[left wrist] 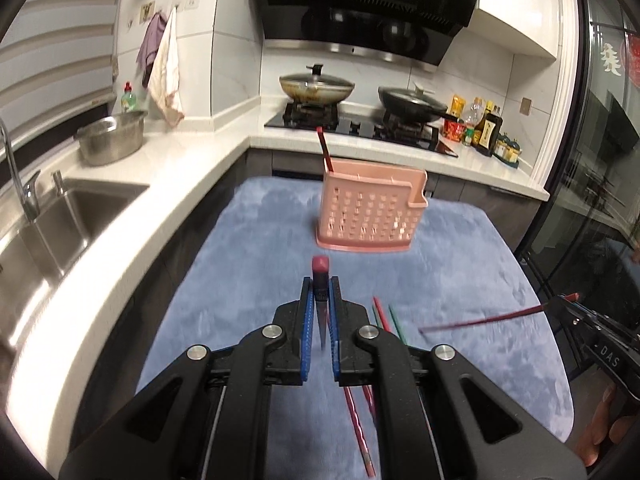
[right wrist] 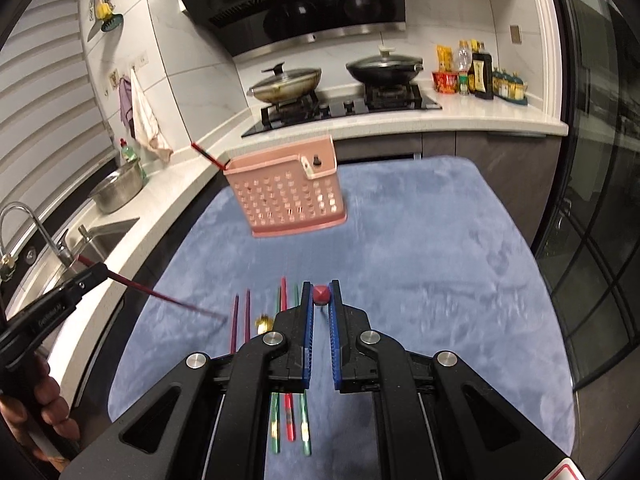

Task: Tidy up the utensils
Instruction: 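Lift and carry both dark red chopsticks toward the pink basket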

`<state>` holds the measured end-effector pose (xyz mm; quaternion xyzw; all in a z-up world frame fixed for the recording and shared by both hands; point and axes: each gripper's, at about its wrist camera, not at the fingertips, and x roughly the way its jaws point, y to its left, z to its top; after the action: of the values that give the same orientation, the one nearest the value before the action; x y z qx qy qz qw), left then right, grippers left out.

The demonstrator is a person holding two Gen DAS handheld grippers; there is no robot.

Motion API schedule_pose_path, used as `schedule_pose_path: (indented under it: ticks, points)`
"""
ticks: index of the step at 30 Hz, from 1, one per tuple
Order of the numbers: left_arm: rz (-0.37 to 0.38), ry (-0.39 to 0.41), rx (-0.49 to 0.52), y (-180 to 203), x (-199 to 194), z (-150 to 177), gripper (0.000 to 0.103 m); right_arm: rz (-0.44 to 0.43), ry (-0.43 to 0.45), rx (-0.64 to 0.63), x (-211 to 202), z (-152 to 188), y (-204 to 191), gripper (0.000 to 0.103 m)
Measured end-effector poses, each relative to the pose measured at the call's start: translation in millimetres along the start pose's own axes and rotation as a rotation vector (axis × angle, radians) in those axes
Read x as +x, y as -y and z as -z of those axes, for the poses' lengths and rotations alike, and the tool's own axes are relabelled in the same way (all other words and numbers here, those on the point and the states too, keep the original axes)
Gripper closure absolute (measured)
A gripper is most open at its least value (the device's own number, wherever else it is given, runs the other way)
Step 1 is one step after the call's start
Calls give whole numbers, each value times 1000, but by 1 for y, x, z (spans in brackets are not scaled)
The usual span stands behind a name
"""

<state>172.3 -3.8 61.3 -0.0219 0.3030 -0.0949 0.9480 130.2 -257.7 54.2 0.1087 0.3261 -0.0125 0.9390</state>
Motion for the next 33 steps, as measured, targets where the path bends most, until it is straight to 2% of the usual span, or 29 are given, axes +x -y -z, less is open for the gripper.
schedule_pose_path:
  ticks: [7,12,19,28,33]
  points:
    - [-10,37,12,-1,10,-36,96,-19,49,9,2,-37,4,96]
    - [16,79,19,3,8,-67,96,-47,92,4,3,-67,2,96]
    - [74,204,28,19,4,-131,96,-104,164,29,13,-126,-1,96]
    - [67,341,38,40,27,-206,96,-196,271,48,40,-210,-13,96]
    - [58,369,28,43,48,-227,96,-214,303,53,64,-238,-21,96]
